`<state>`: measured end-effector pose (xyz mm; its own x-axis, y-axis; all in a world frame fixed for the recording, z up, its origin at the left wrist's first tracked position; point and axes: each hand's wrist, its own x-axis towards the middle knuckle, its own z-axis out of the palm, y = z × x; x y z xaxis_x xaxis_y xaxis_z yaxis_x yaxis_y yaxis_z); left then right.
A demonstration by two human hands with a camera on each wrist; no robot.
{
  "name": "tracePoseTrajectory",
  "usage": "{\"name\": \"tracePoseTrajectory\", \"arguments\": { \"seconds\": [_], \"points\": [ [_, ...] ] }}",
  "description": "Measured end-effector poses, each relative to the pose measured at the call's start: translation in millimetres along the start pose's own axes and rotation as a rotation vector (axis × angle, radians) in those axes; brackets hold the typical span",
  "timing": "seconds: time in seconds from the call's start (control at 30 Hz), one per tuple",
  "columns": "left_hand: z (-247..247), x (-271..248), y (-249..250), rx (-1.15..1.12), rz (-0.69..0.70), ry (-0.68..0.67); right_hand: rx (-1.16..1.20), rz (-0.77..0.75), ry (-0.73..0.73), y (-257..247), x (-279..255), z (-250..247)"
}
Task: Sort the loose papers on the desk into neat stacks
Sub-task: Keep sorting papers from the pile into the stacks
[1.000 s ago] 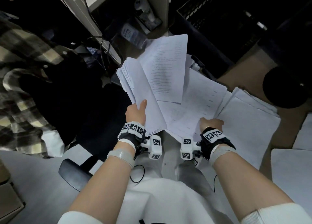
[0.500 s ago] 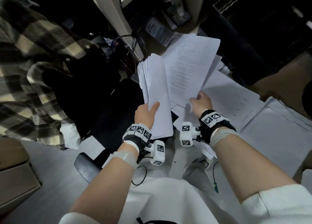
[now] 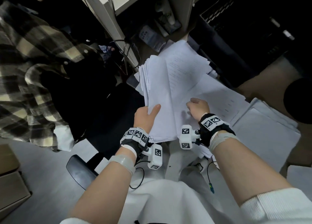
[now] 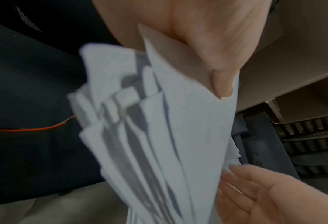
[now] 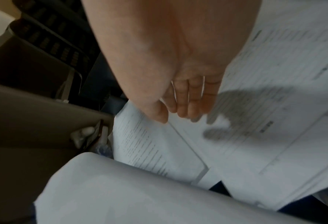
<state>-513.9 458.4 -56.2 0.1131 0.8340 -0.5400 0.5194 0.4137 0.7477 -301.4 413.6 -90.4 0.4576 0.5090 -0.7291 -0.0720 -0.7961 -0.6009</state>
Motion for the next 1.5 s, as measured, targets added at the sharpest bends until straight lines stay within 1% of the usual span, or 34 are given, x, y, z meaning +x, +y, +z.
{"name": "tracePoseTrajectory", "arguments": {
  "seconds": [0.13,0.2,0.27,0.33,0.4,0.57,0.67,0.73,0.8,0.87,0.93,0.97,1.0,1.03,1.1,1.13,1.2,1.3,1.4,1.47,1.5],
  "points": [
    [36.0,-17.7,12.3,0.01,0.036,-0.056,-0.051,0.028,0.112,42.4,-21.0,-47.8],
    [57.3,-27.1,18.8,0.021,0.058,-0.056,-0.113,0.036,0.162,68.7,-28.2,-69.4],
    [77.1,-38.7,23.1,0.049,0.081,-0.041,-0.142,0.078,0.199,91.3,-35.0,-87.6],
    [95.3,-47.5,19.3,0.056,0.094,-0.042,-0.115,0.15,0.158,112.6,-38.1,-100.6],
    [110.9,-58.2,14.3,0.068,0.083,-0.055,-0.078,0.164,0.099,127.3,-40.0,-108.7],
    [144.2,-84.7,4.2,0.128,0.052,-0.1,0.041,0.185,0.15,153.2,-48.3,-131.3],
    [156.2,-94.0,3.9,0.172,0.066,-0.104,0.024,0.173,0.1,165.6,-52.3,-144.5],
    [160.3,-96.9,5.9,0.184,0.067,-0.088,0.018,0.177,0.074,163.8,-52.0,-149.9],
    [159.8,-97.6,9.0,0.178,0.054,-0.077,0.003,0.167,0.082,155.3,-52.2,-151.4],
    [154.4,-94.4,11.2,0.144,0.047,-0.054,-0.014,0.084,0.111,142.0,-52.0,-145.9],
    [143.5,-87.7,11.3,0.127,0.046,0.001,-0.018,0.003,0.075,128.5,-50.9,-131.1],
    [137.1,-83.1,10.0,0.126,0.044,0.022,-0.015,-0.005,0.049,121.9,-50.3,-121.0],
    [130.7,-78.1,8.1,0.119,0.039,0.028,0.003,0.025,0.04,116.1,-48.0,-111.3],
    [125.1,-72.4,6.0,0.108,0.028,0.018,0.036,0.089,0.07,110.7,-45.2,-103.6],
    [118.7,-60.7,-0.5,0.124,0.007,-0.039,0.119,0.289,0.179,103.9,-39.3,-95.6],
    [118.6,-55.1,-4.8,0.151,-0.007,-0.076,0.144,0.358,0.207,103.5,-35.0,-95.0],
    [120.8,-45.0,-11.0,0.193,-0.047,-0.143,0.158,0.391,0.21,101.5,-27.9,-96.1],
    [121.6,-34.2,-14.3,0.219,-0.082,-0.202,0.177,0.421,0.194,101.4,-16.9,-93.5],
    [115.8,-28.1,-8.5,0.289,-0.061,-0.28,0.174,0.458,0.164,101.9,-11.7,-85.8],
    [113.4,-24.8,-6.0,0.358,-0.026,-0.325,0.221,0.519,0.185,101.6,-12.3,-81.0],
    [112.8,-24.6,-3.4,0.378,-0.017,-0.342,0.24,0.504,0.208,101.2,-13.7,-80.3]
  ]
}}
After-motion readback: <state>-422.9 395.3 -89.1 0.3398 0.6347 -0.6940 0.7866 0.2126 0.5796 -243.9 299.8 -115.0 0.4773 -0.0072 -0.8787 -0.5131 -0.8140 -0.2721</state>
